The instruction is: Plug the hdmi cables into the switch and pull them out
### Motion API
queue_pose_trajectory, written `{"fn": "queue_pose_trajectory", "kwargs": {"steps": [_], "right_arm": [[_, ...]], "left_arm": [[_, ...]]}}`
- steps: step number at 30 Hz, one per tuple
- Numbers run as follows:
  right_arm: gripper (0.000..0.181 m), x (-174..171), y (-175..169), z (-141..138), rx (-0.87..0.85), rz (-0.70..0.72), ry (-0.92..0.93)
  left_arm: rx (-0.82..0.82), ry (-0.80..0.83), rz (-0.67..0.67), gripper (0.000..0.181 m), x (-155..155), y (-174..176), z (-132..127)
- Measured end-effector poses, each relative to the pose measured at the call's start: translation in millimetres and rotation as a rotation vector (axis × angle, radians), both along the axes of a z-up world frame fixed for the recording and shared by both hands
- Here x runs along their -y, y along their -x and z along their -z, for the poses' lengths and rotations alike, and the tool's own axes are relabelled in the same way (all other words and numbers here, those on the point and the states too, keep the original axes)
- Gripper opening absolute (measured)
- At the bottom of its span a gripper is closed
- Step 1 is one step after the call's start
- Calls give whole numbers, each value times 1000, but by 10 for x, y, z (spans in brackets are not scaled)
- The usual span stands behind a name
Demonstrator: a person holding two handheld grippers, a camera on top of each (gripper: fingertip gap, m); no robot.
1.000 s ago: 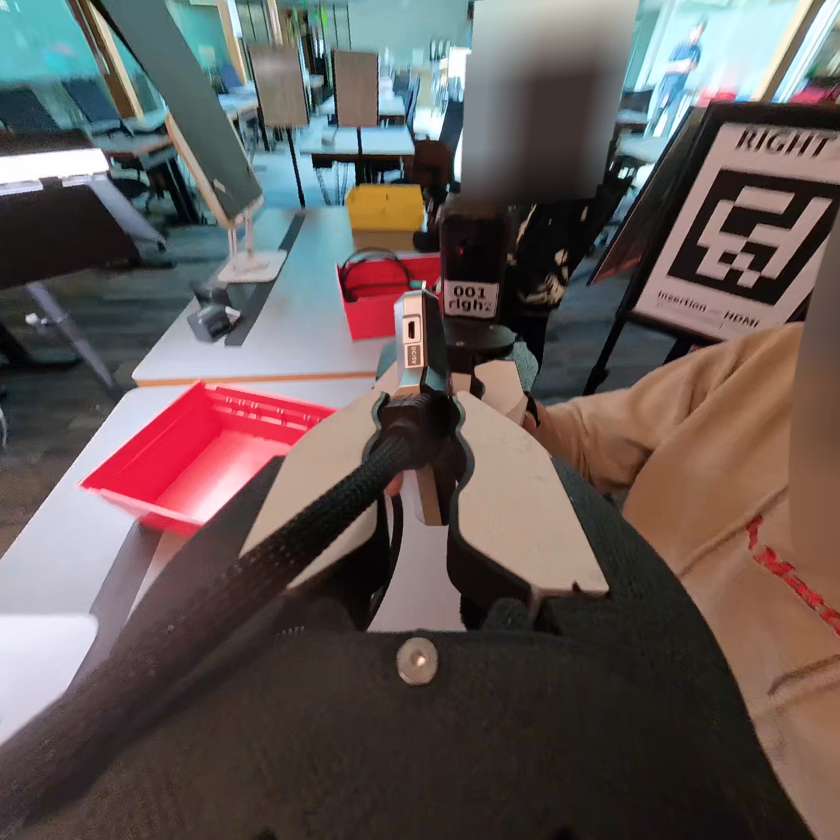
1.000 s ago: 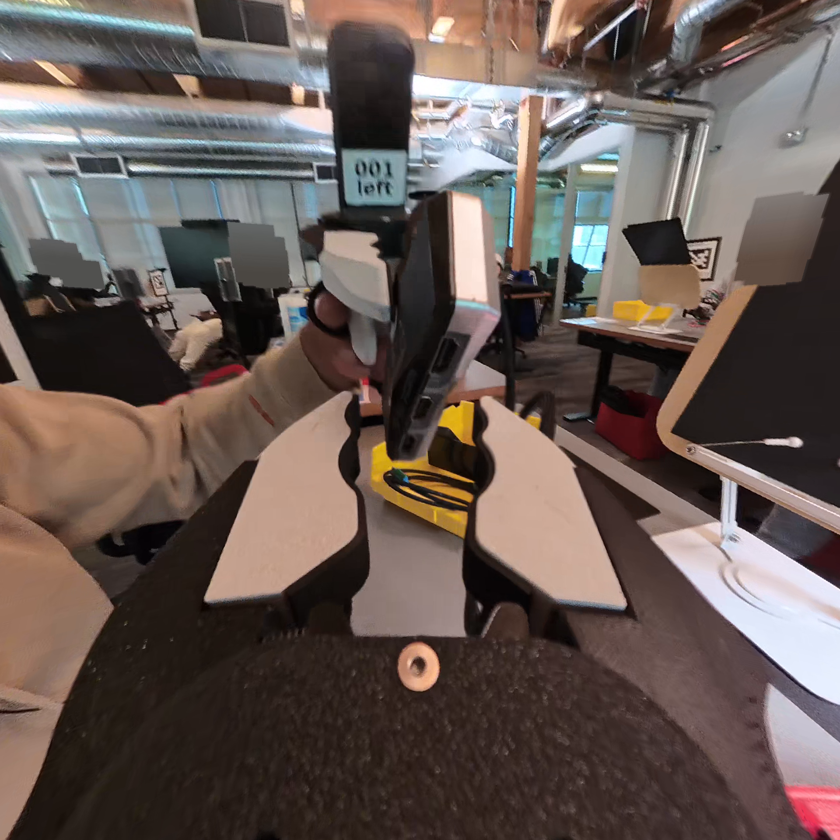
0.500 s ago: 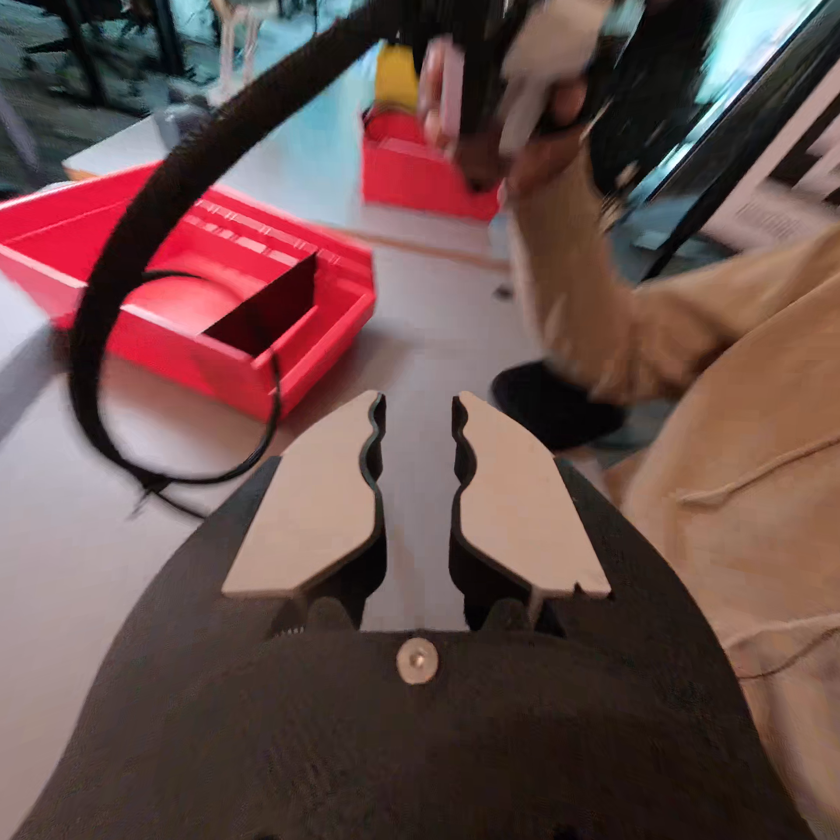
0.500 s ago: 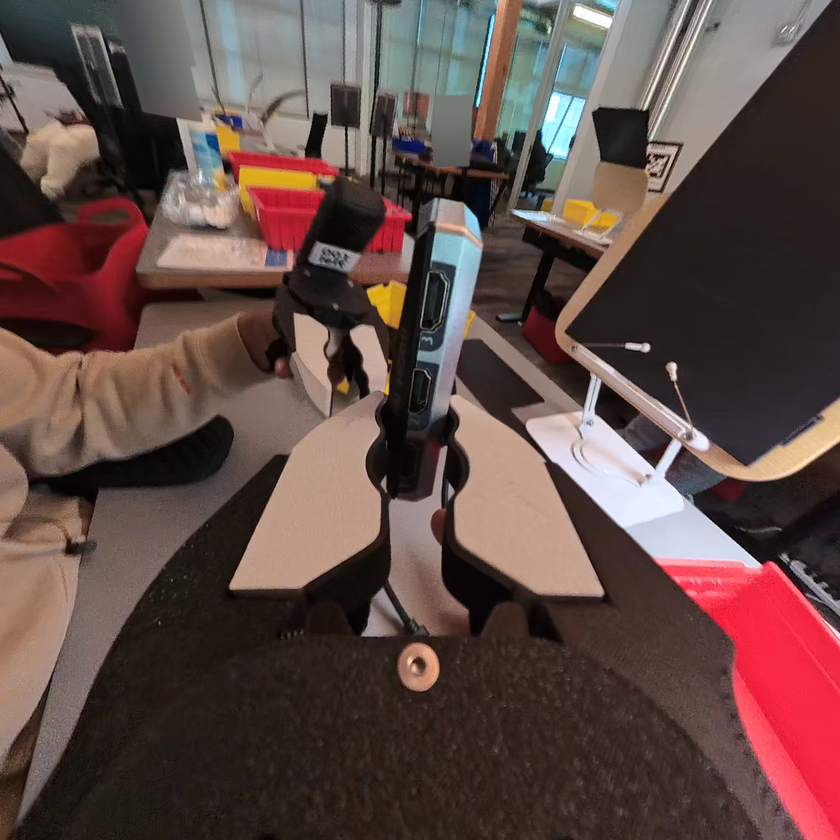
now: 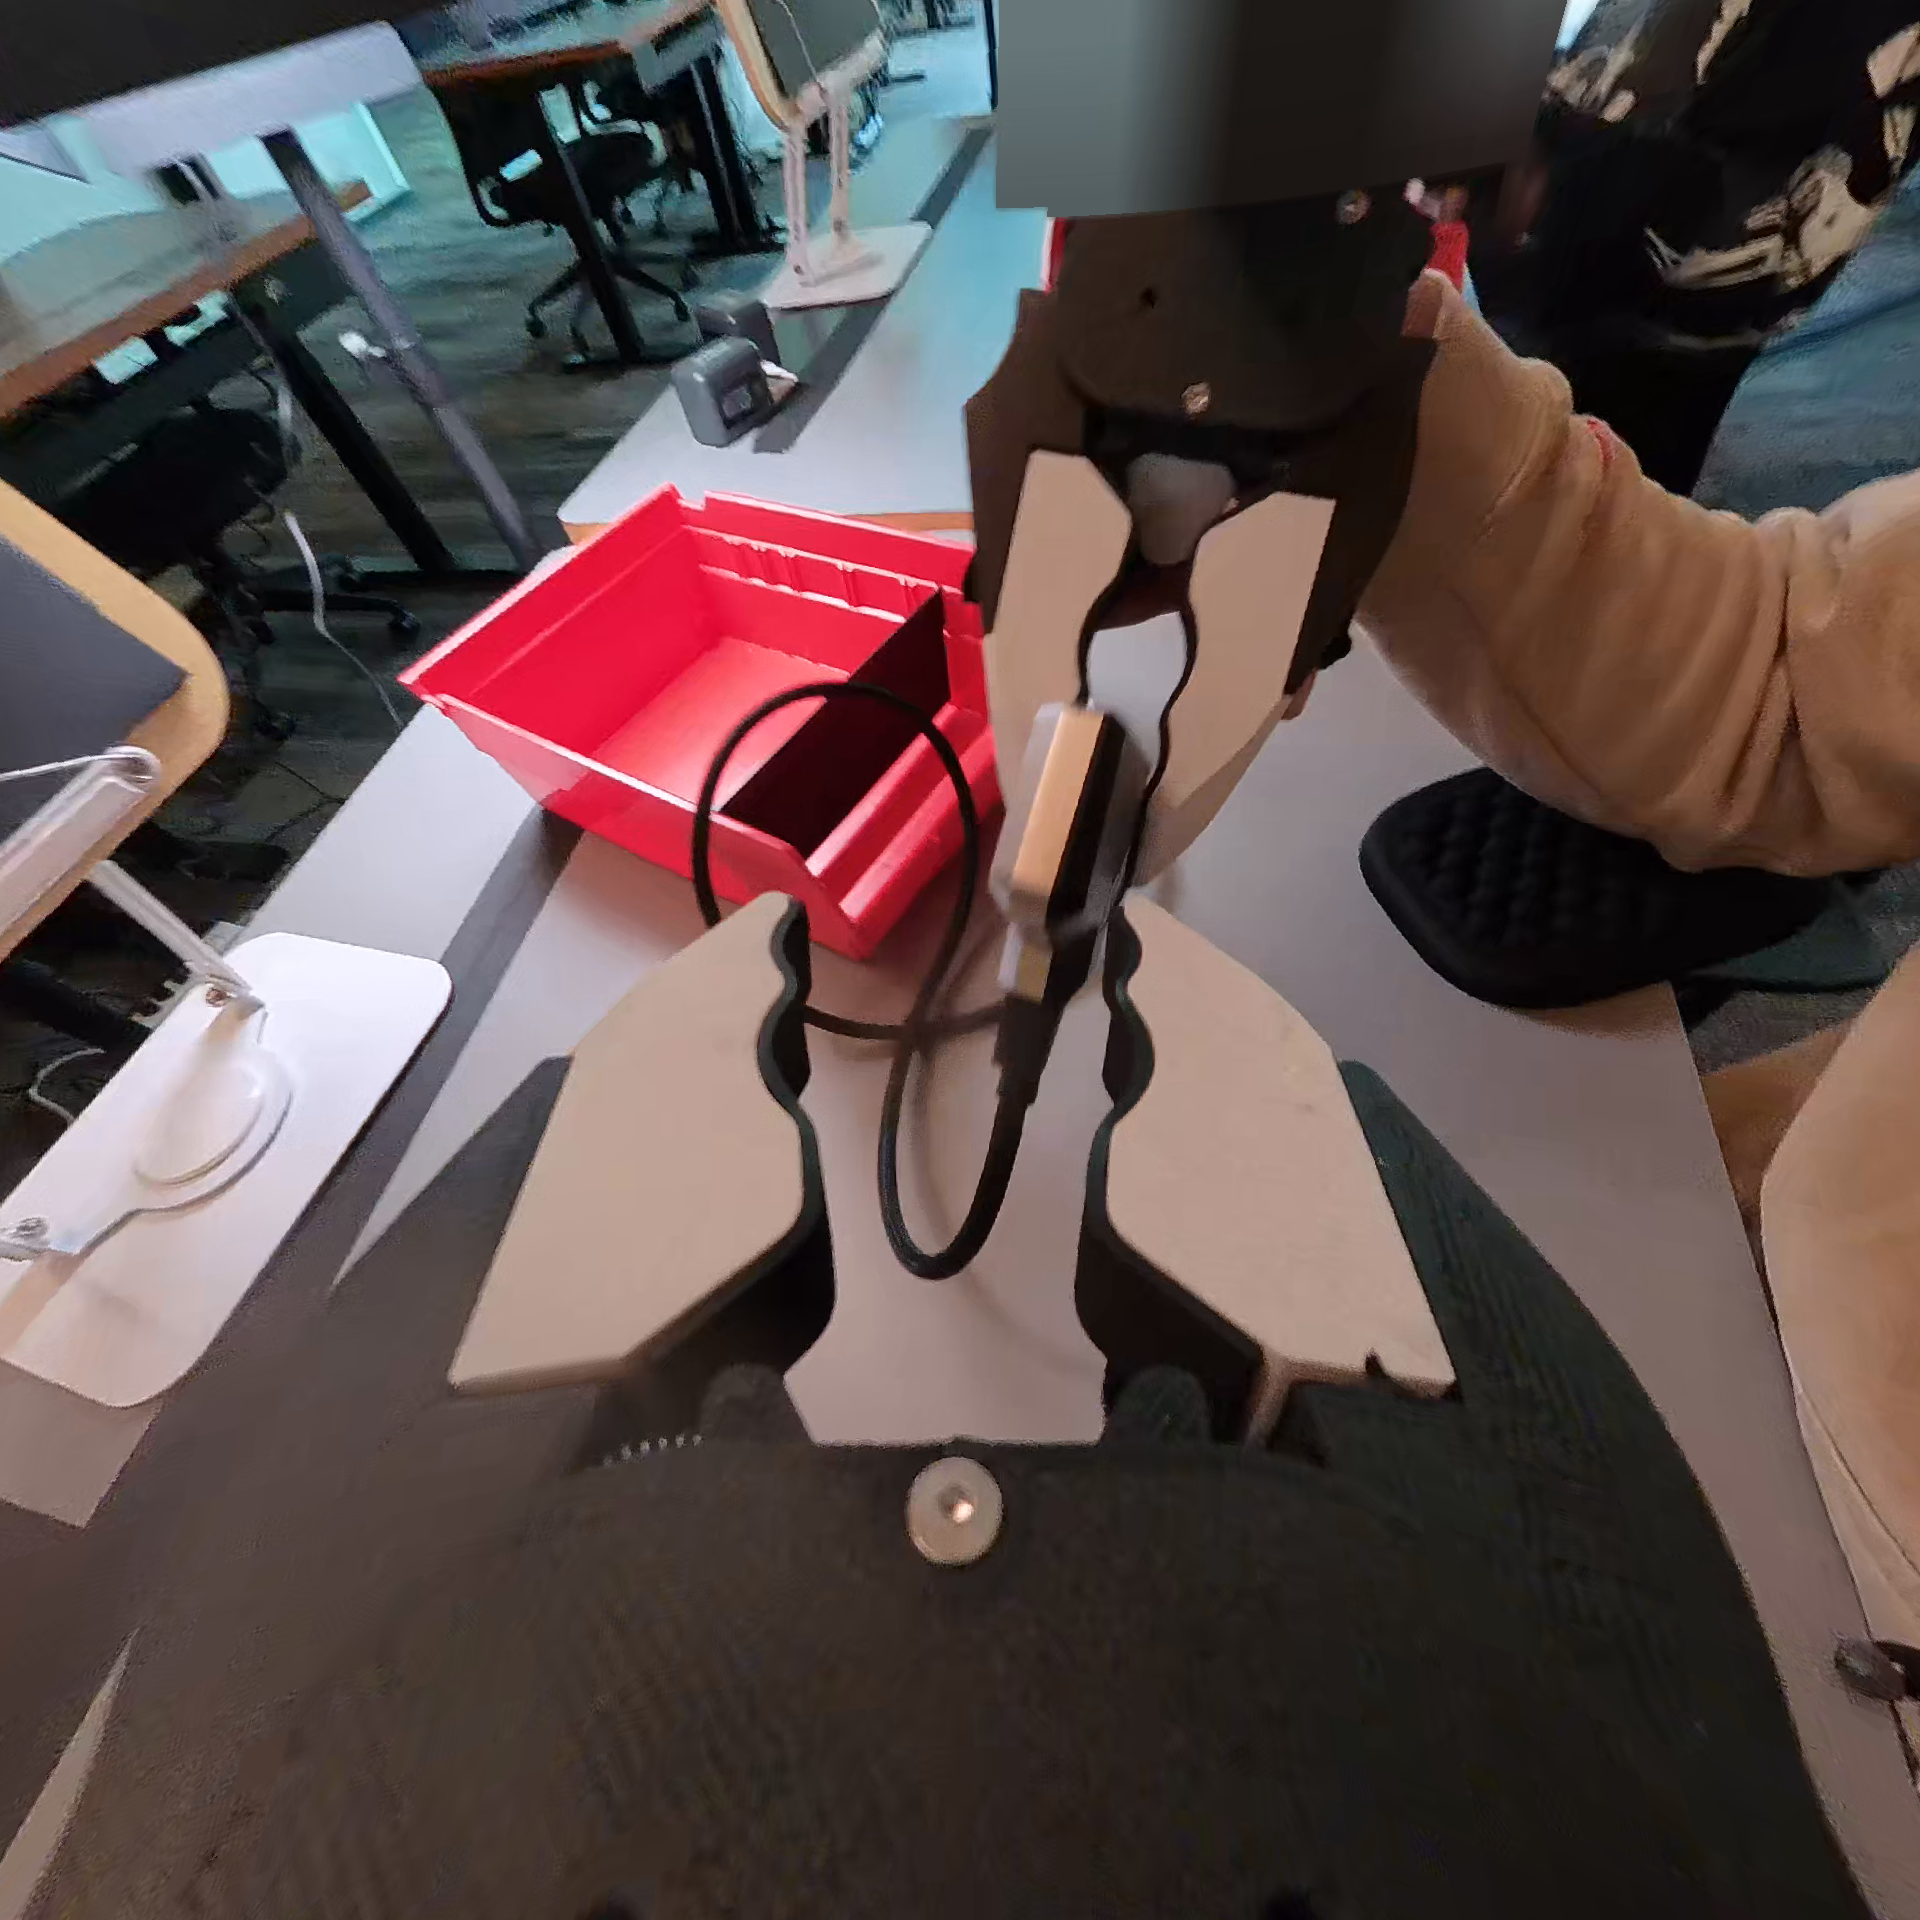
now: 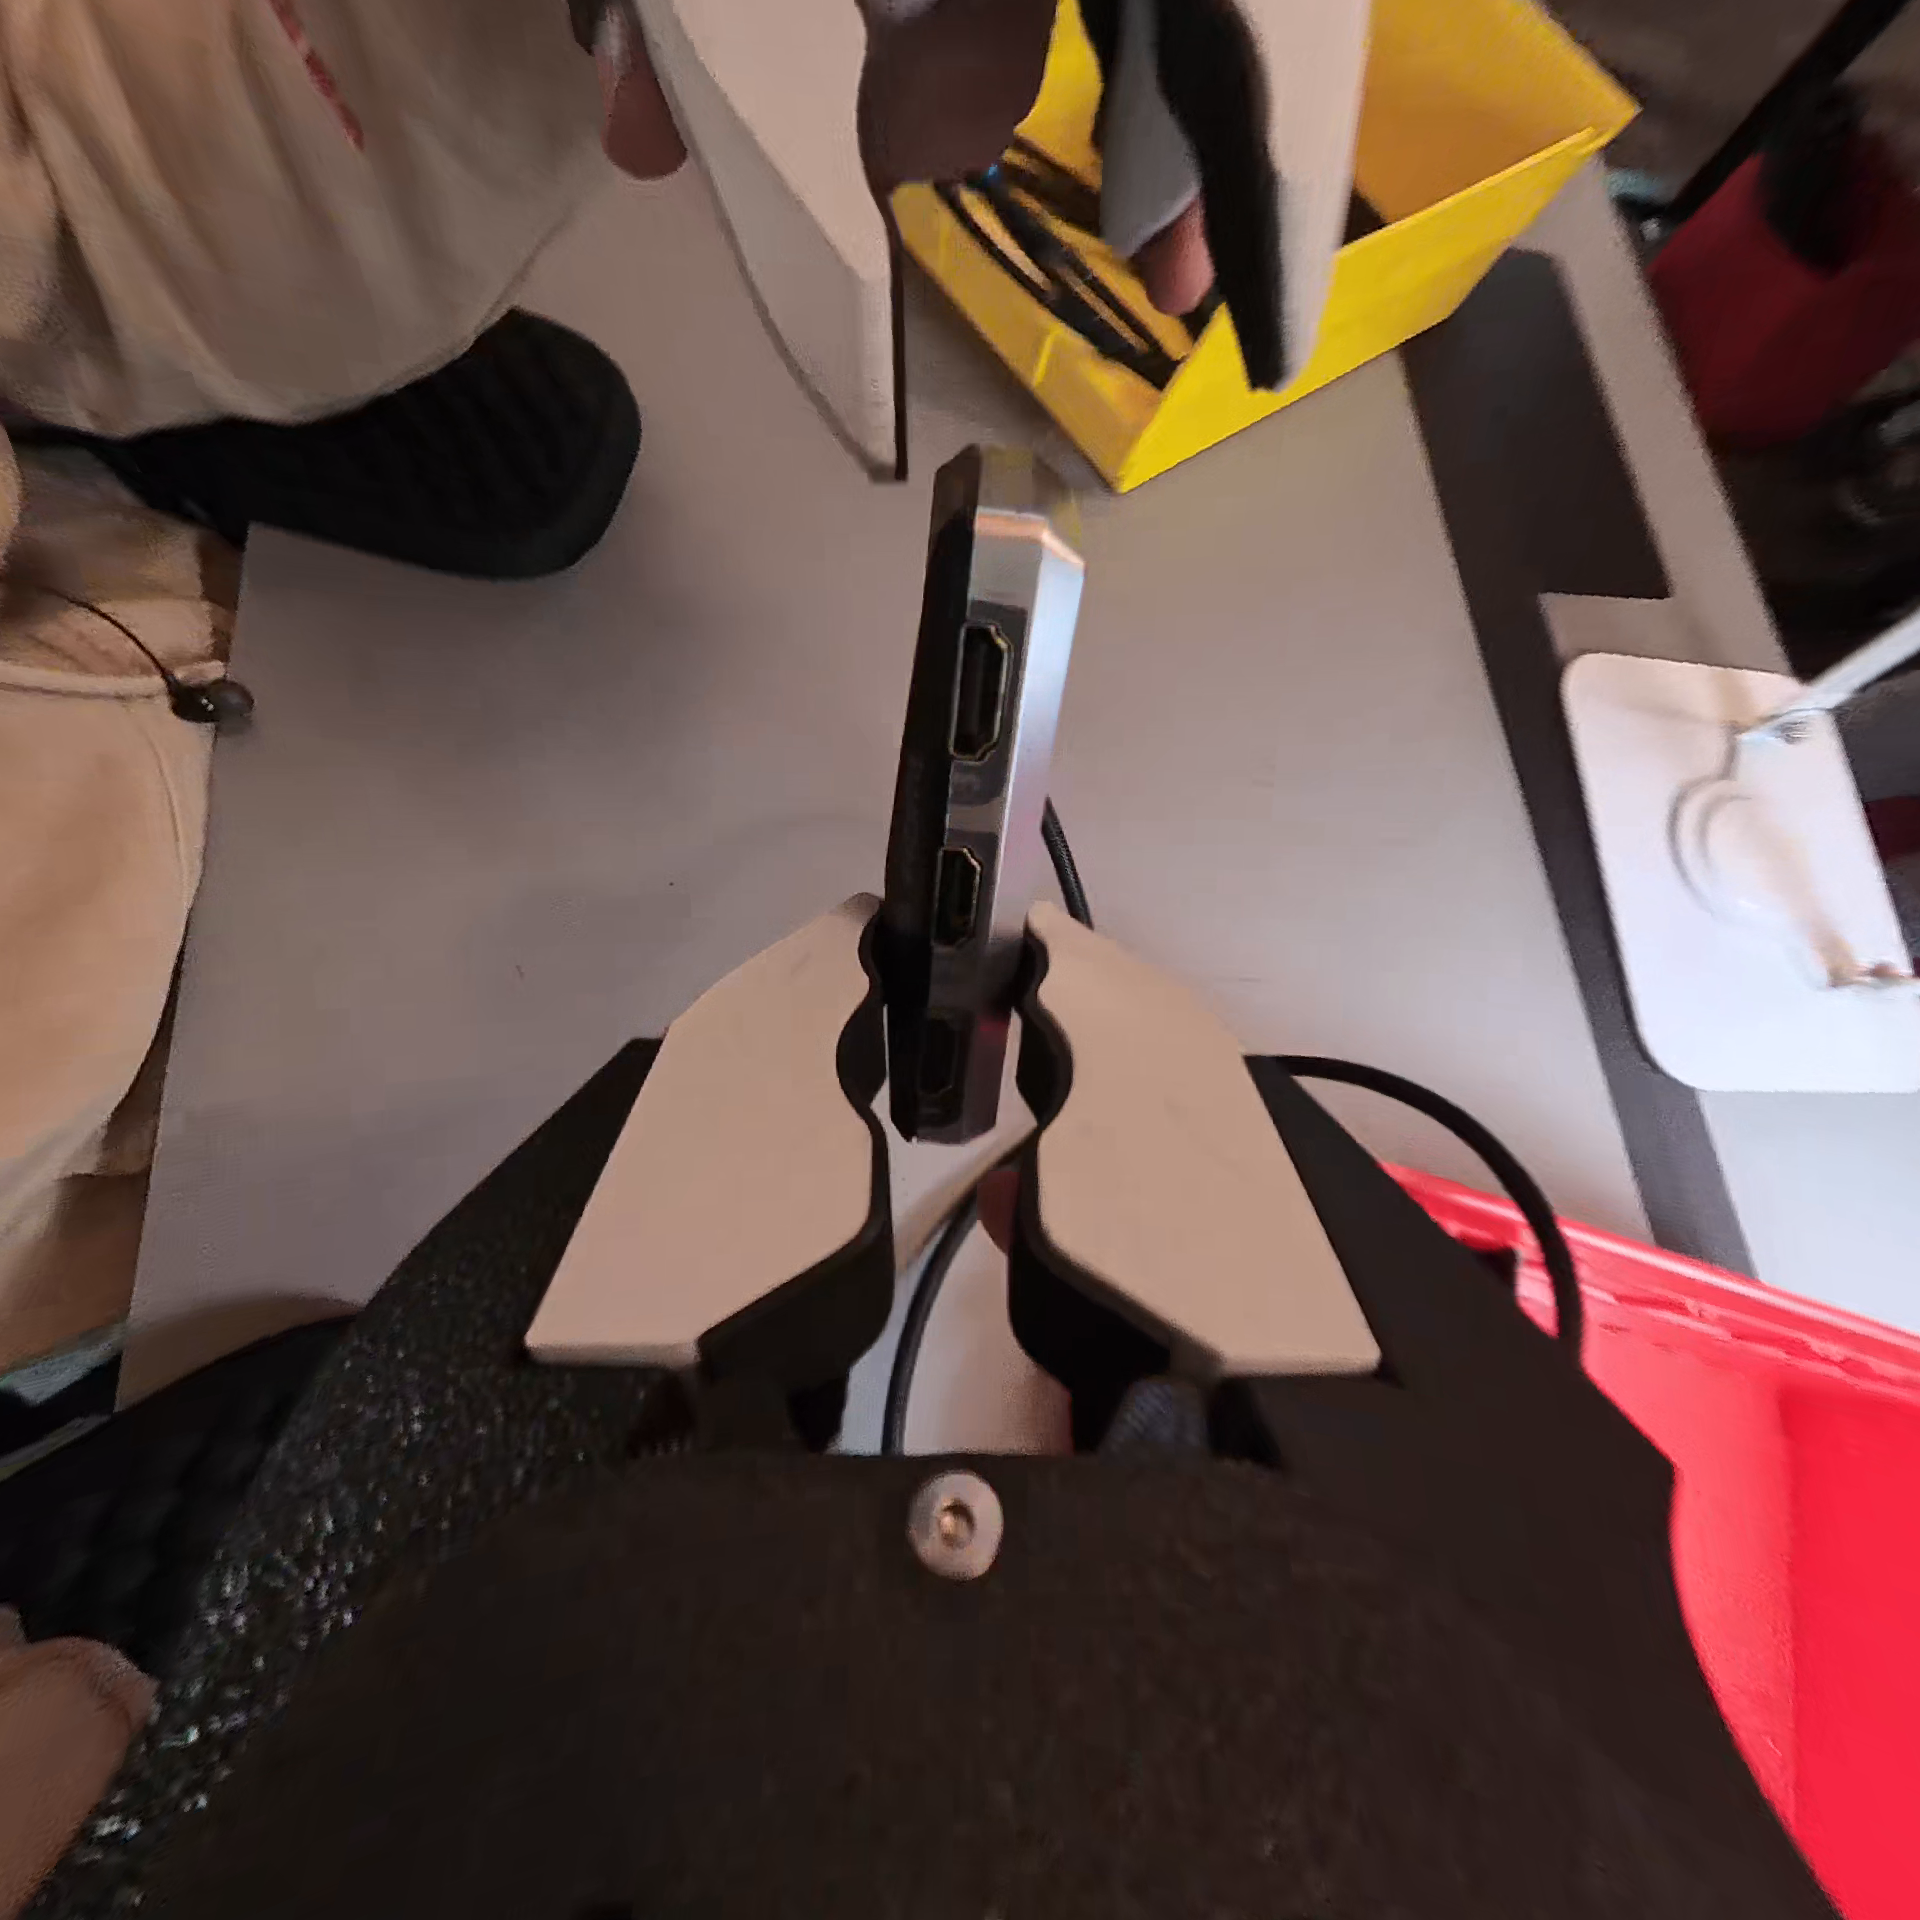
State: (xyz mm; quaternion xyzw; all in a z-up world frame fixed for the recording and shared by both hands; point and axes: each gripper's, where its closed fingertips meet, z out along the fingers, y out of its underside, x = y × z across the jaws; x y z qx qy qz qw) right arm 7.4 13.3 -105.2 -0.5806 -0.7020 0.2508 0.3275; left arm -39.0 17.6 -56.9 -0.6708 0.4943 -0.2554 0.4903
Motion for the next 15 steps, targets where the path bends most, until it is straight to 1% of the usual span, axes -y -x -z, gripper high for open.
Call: {"fn": "queue_pose_trajectory", "kwargs": {"steps": [4, 7, 10, 12, 15], "right_arm": [[21, 100, 166, 233, 84, -51, 15], [21, 139, 205, 338, 131, -65, 21], [21, 142, 214, 350, 131, -71, 19], [21, 69, 192, 335, 120, -51, -19], [26, -86, 196, 127, -4, 14, -56]], "left_arm": [[-96, 68, 85, 59, 134, -130, 237], [-156, 109, 118, 57, 175, -190, 405], [-235, 117, 150, 37, 193, -230, 575], [-234, 100, 133, 22, 157, -259, 564], [-170, 21, 76, 22, 59, -234, 392]]}}
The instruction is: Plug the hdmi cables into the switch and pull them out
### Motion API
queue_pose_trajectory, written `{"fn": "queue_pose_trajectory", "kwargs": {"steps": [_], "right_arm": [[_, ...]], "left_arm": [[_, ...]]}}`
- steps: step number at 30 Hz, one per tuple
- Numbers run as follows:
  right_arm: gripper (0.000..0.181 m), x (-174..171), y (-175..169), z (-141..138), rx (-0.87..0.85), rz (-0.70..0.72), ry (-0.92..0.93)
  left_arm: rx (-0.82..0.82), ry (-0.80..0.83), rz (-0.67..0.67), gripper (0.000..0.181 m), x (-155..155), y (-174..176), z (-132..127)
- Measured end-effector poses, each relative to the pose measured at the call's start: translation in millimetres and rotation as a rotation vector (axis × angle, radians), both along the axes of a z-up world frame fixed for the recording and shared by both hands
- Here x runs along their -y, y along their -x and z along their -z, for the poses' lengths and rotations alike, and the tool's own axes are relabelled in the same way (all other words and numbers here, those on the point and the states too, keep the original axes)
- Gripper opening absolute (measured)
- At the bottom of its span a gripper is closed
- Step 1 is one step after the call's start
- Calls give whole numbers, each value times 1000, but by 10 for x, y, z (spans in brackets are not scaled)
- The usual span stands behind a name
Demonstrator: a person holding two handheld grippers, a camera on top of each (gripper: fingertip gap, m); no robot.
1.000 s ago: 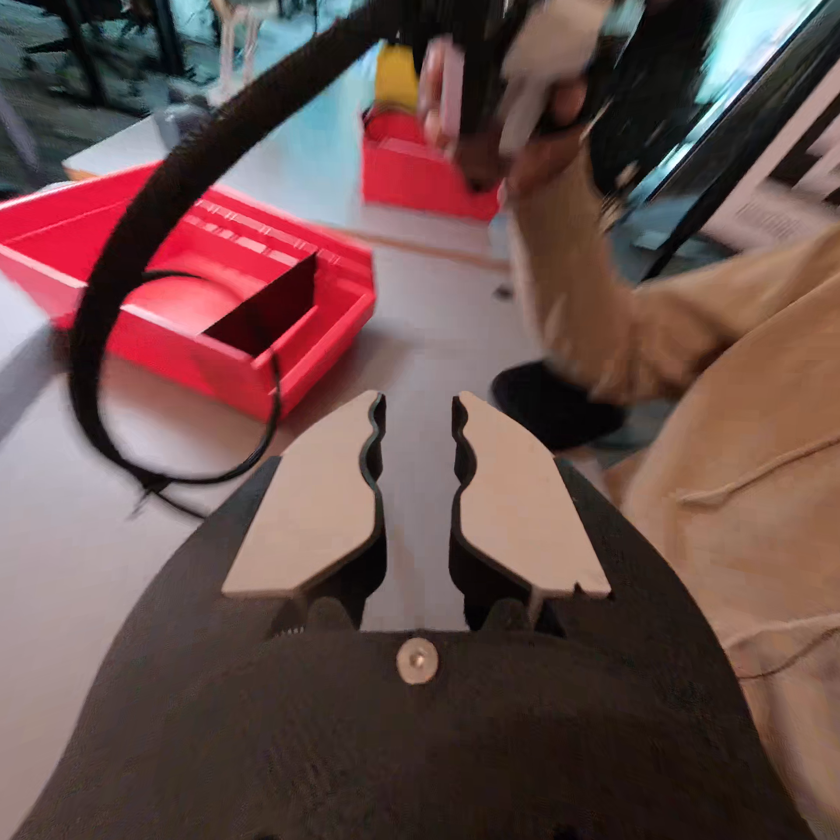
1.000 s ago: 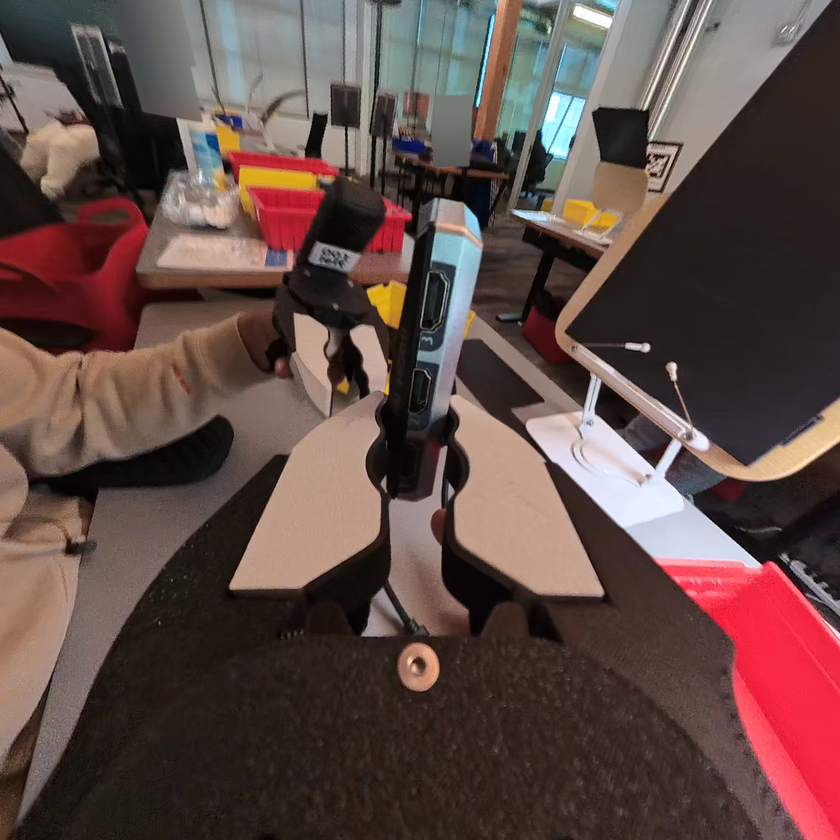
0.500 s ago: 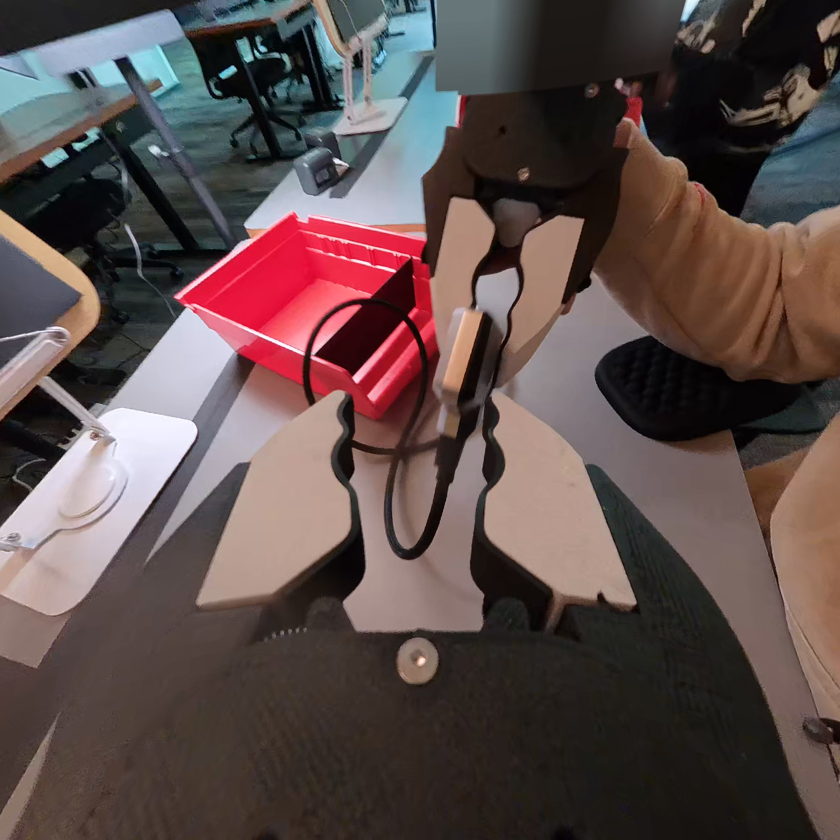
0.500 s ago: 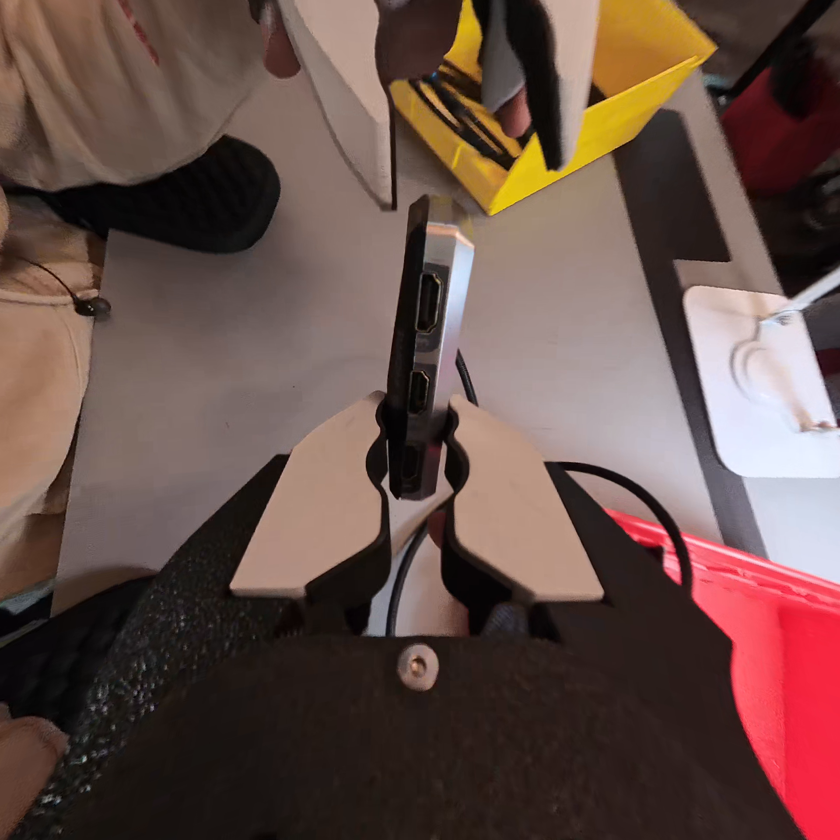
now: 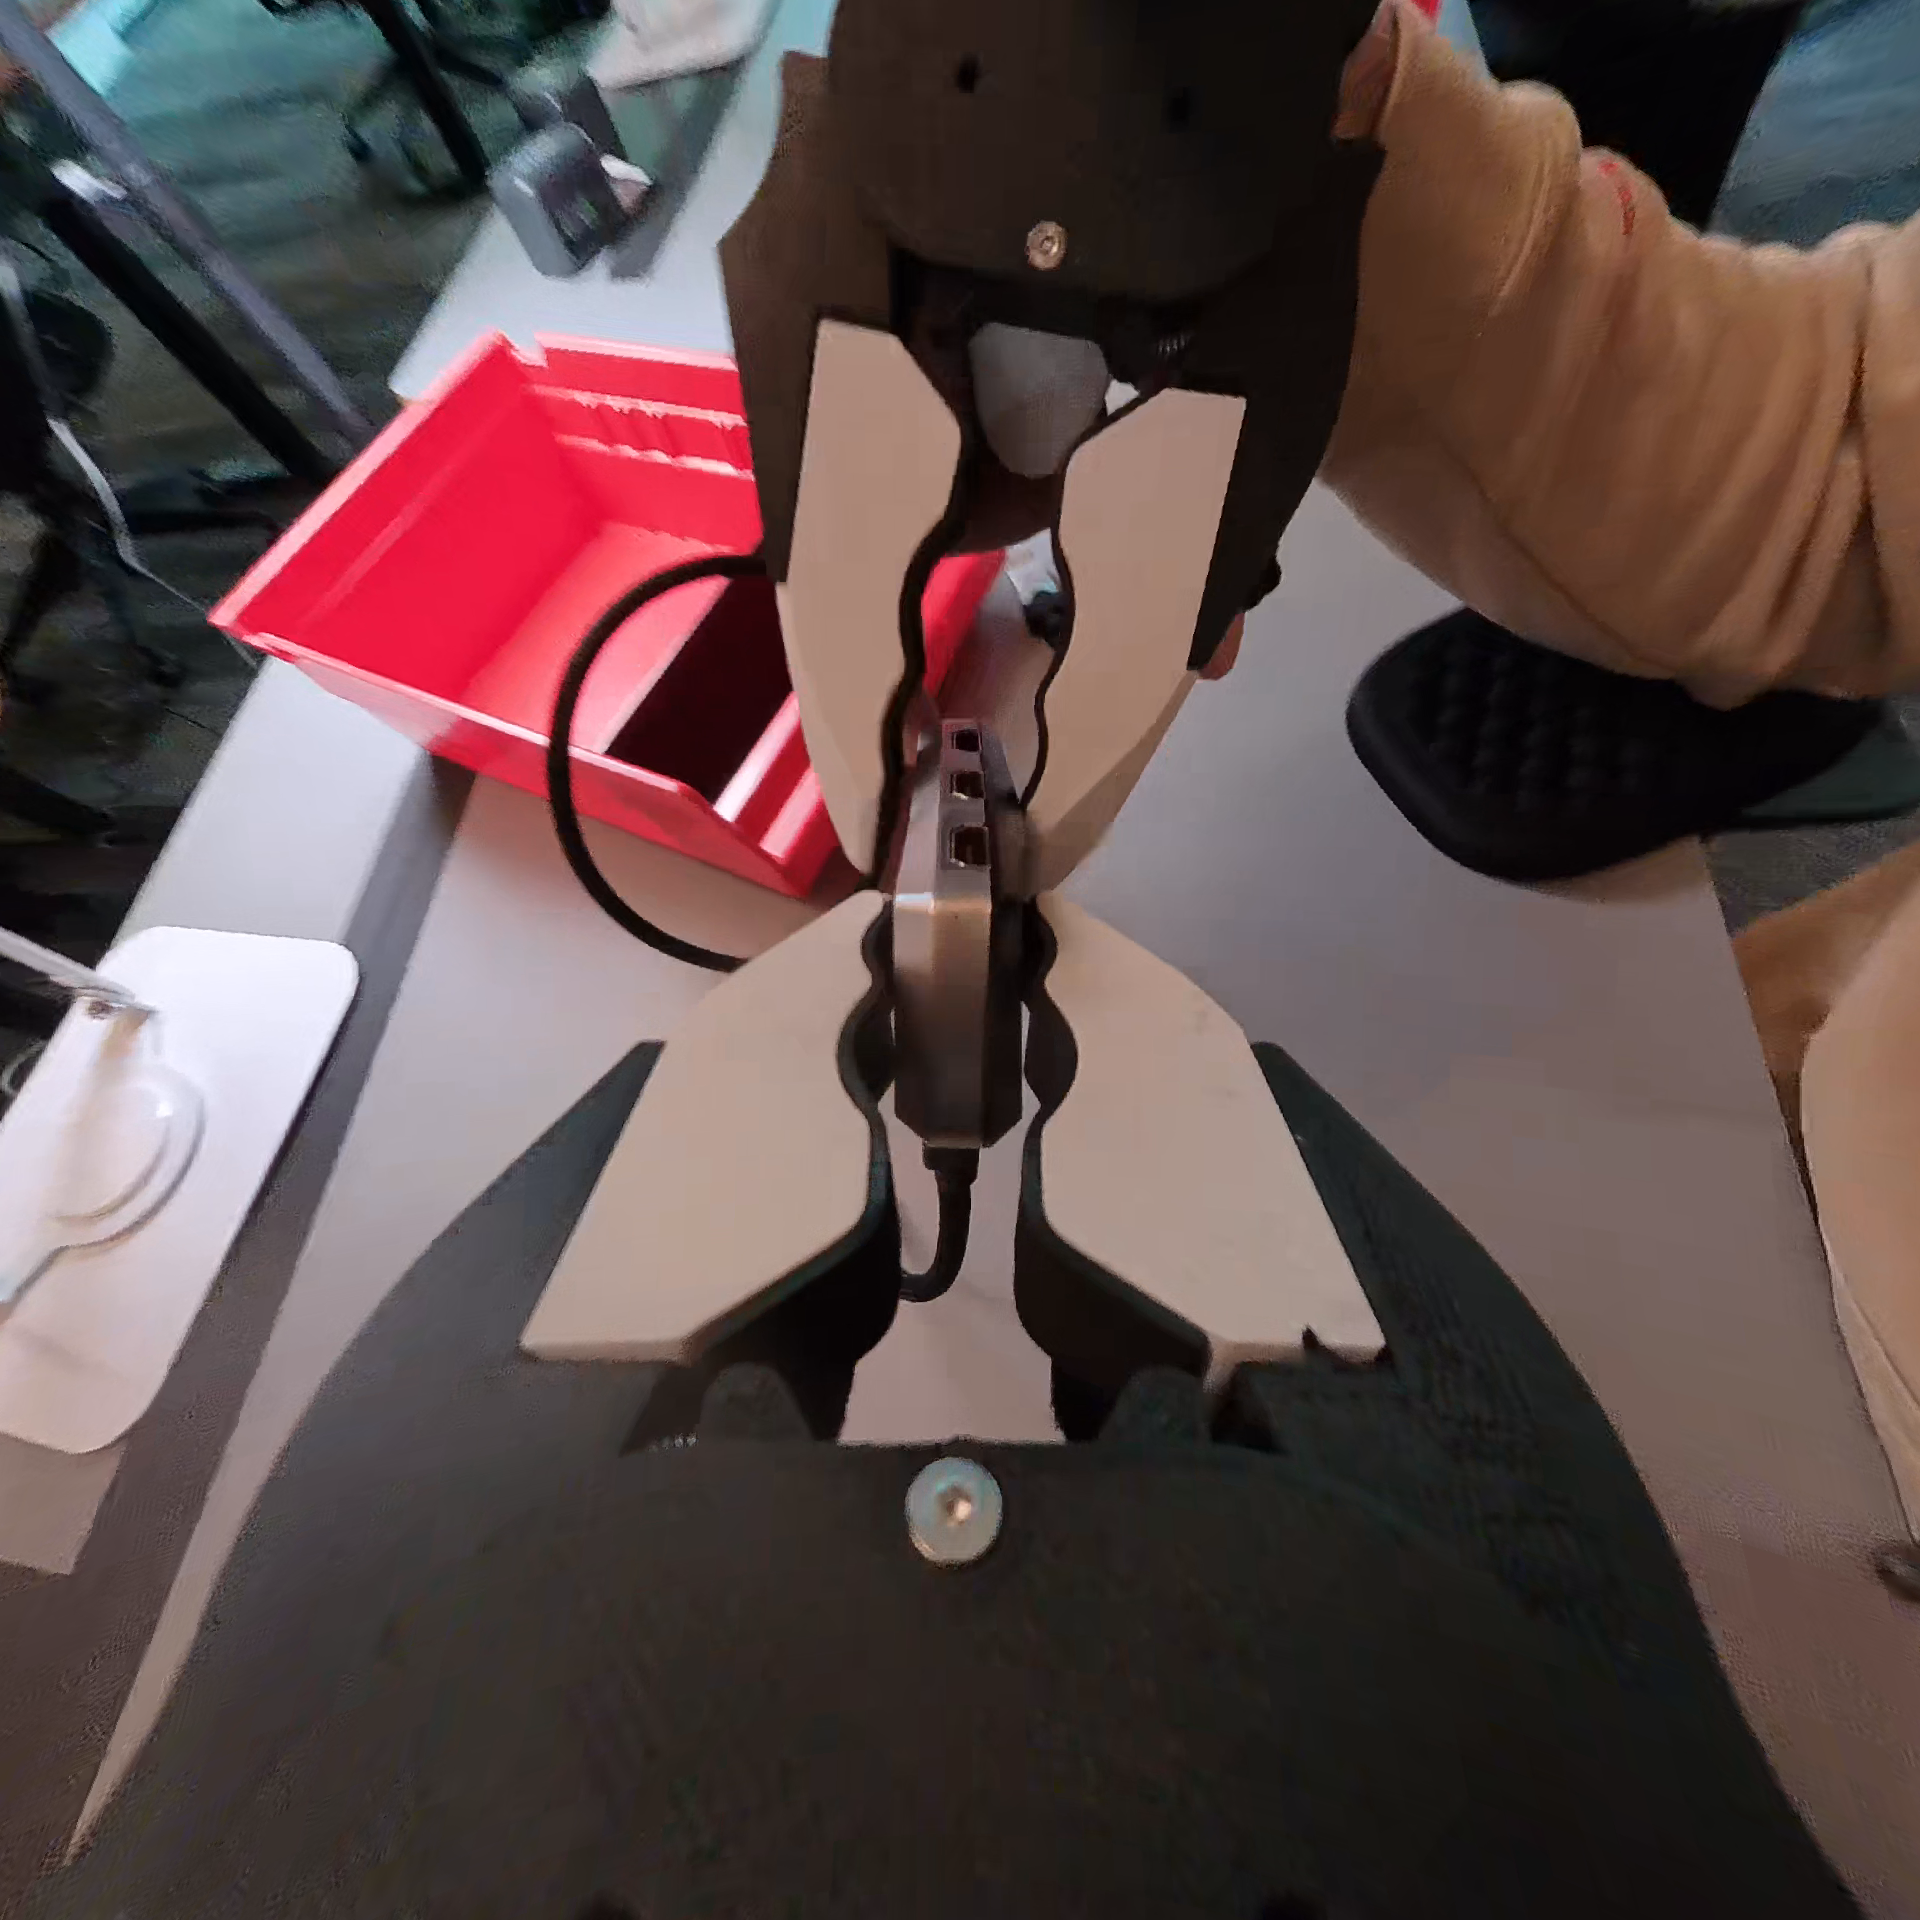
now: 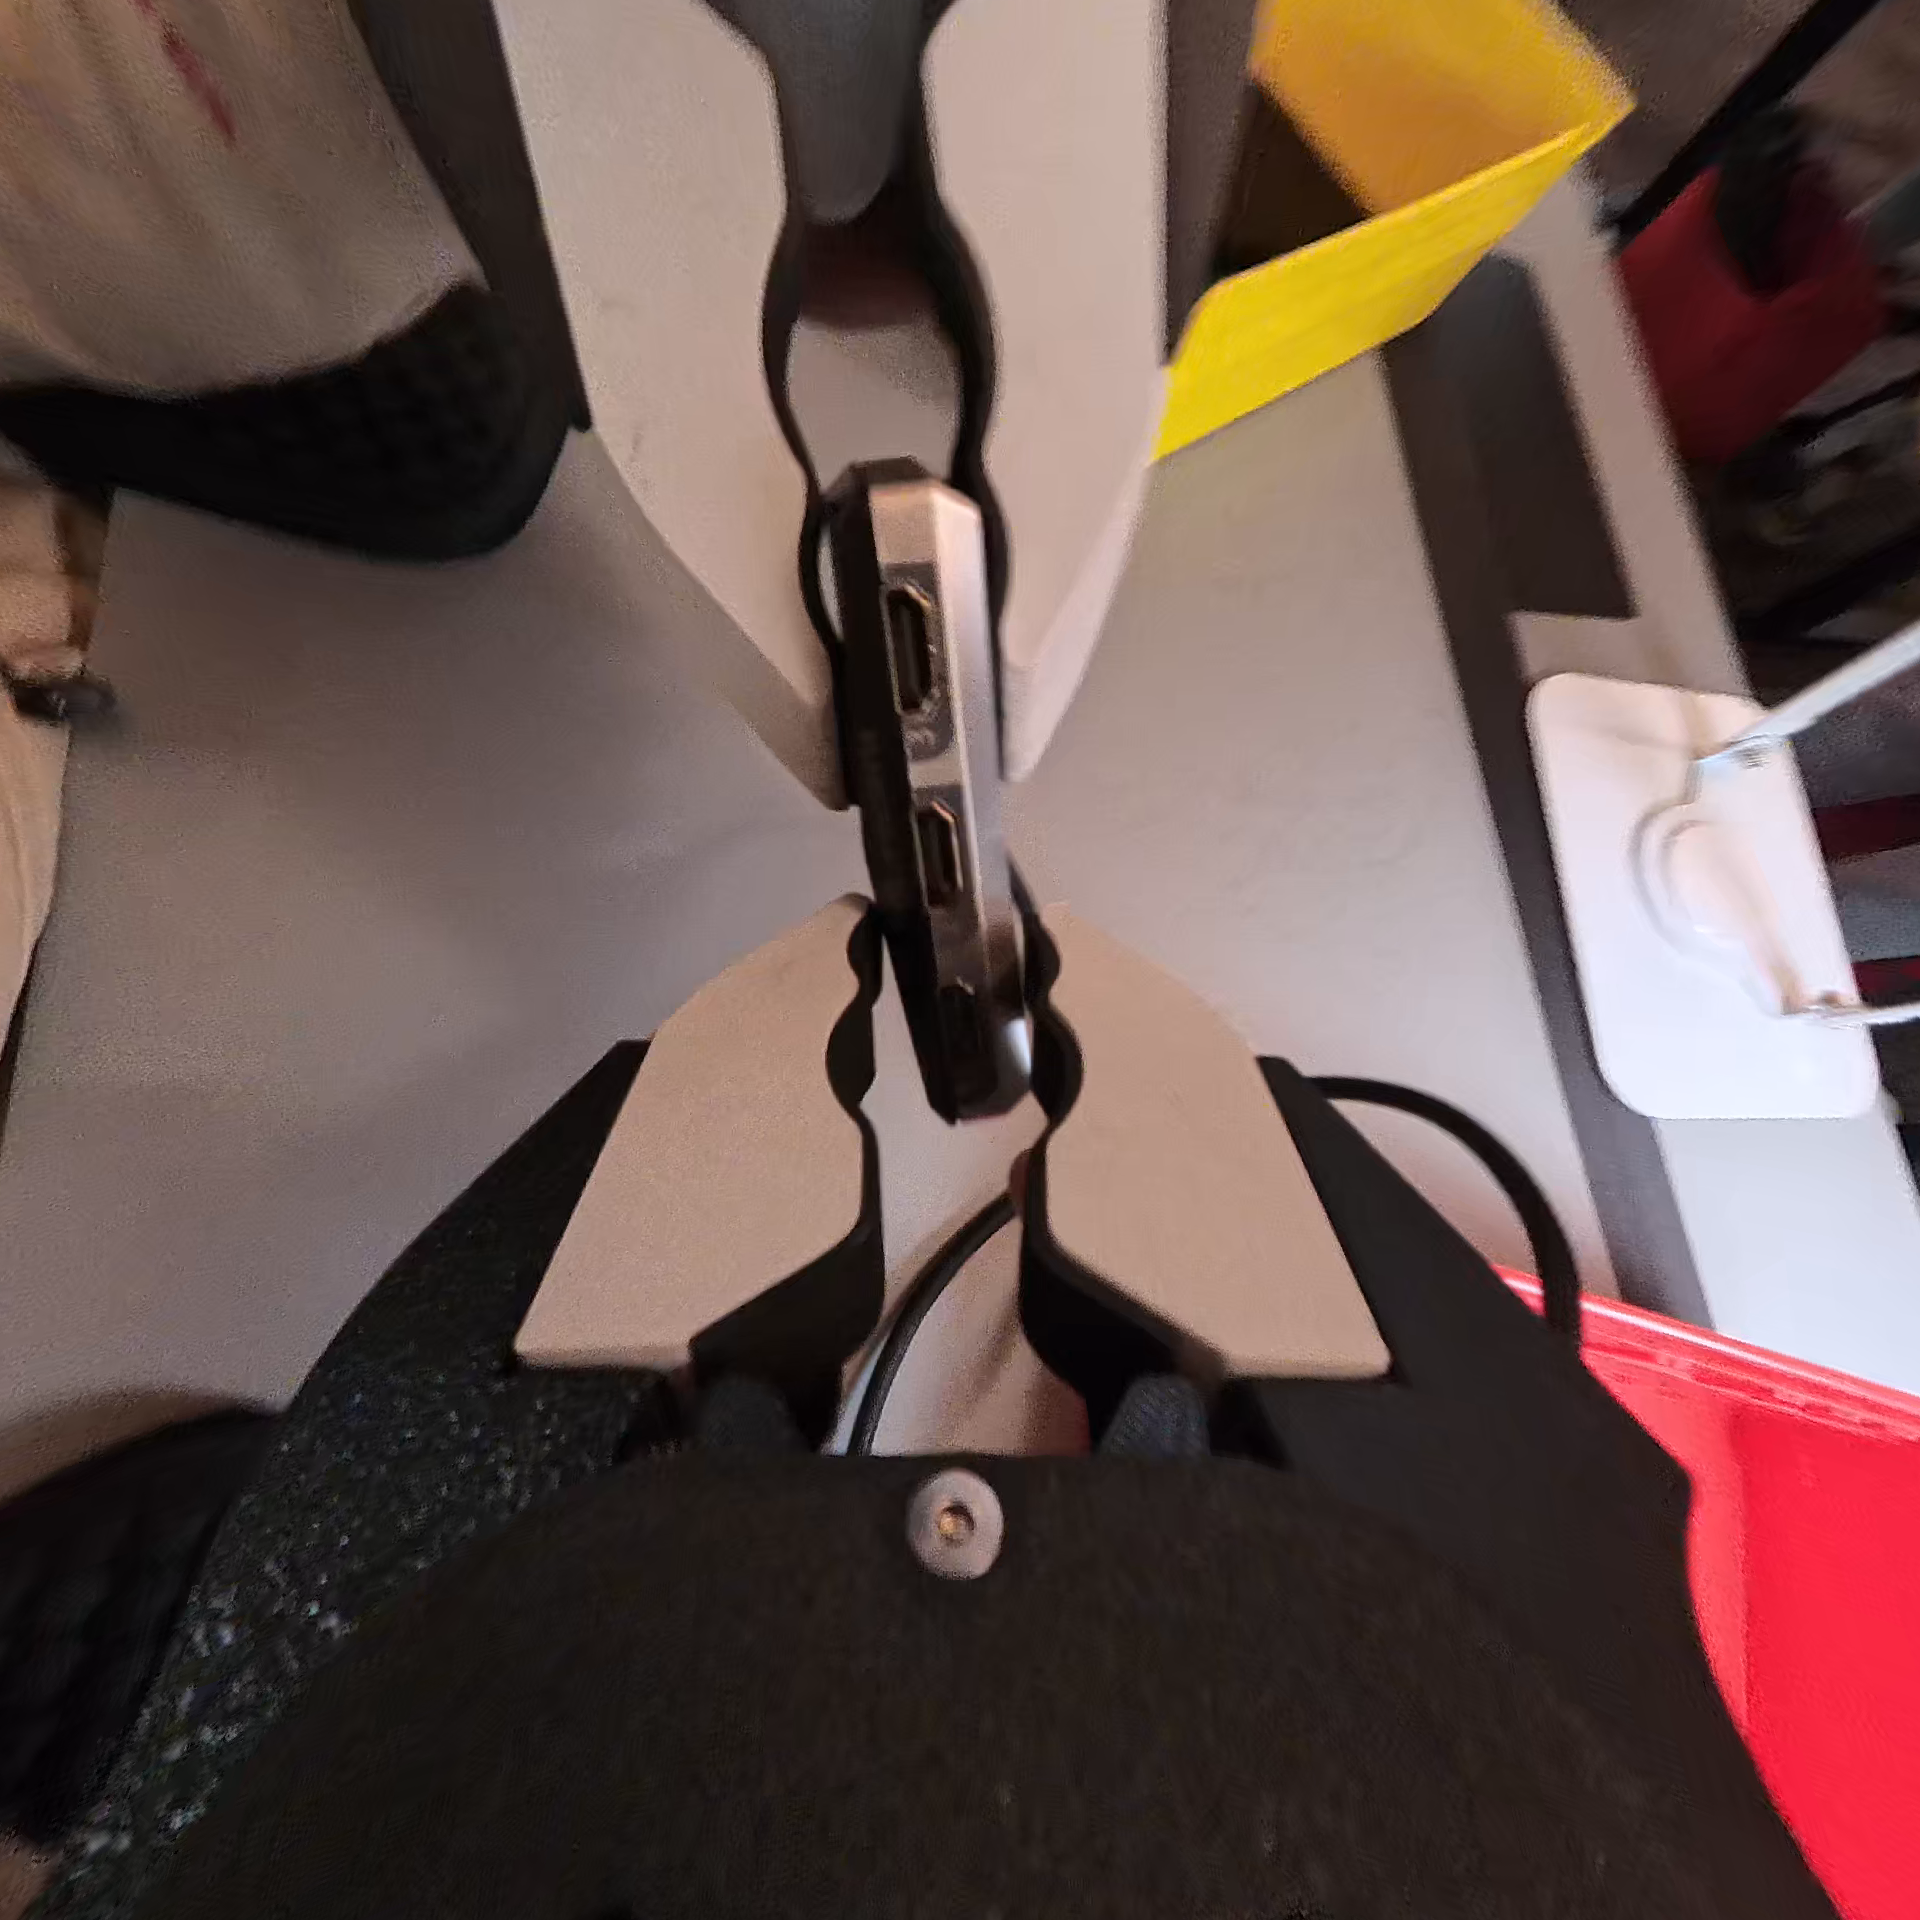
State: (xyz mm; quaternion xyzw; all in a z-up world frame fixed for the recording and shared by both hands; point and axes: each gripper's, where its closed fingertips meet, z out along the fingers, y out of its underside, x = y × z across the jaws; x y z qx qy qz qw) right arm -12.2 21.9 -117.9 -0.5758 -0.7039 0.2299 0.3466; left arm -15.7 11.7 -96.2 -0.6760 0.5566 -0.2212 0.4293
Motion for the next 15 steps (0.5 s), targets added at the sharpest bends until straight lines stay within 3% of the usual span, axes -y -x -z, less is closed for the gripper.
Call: {"fn": "queue_pose_trajectory", "kwargs": {"steps": [4, 8, 11, 15], "right_arm": [[49, -266, -67, -489, -253, 137, -64], [44, -217, -27, -935, -511, 158, 26], [47, -172, 218, -928, -578, 178, 132], [58, -150, 672, -647, -614, 196, 221]], "left_arm": [[241, -46, -92, 21, -159, 189, -420], [559, -37, -171, 22, -305, 524, -838], [773, -10, -195, 21, -354, 732, -1052], [940, 2, -187, 21, -340, 761, -1186]]}}
